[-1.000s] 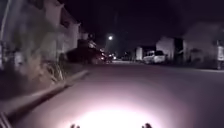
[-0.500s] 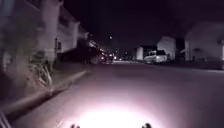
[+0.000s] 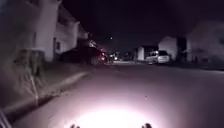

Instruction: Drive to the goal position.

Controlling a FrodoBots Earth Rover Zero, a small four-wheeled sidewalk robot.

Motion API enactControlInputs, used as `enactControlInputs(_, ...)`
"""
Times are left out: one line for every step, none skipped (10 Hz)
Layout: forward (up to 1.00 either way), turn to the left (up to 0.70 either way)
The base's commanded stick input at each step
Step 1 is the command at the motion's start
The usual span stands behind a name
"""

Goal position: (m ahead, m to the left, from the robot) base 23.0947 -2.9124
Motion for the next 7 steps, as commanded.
enactControlInputs(0.70,0.00)
enactControlInputs(0.70,-0.09)
enactControlInputs(0.70,-0.29)
enactControlInputs(0.70,-0.35)
enactControlInputs(0.70,-0.22)
enactControlInputs(0.70,-0.07)
enactControlInputs(0.70,0.00)
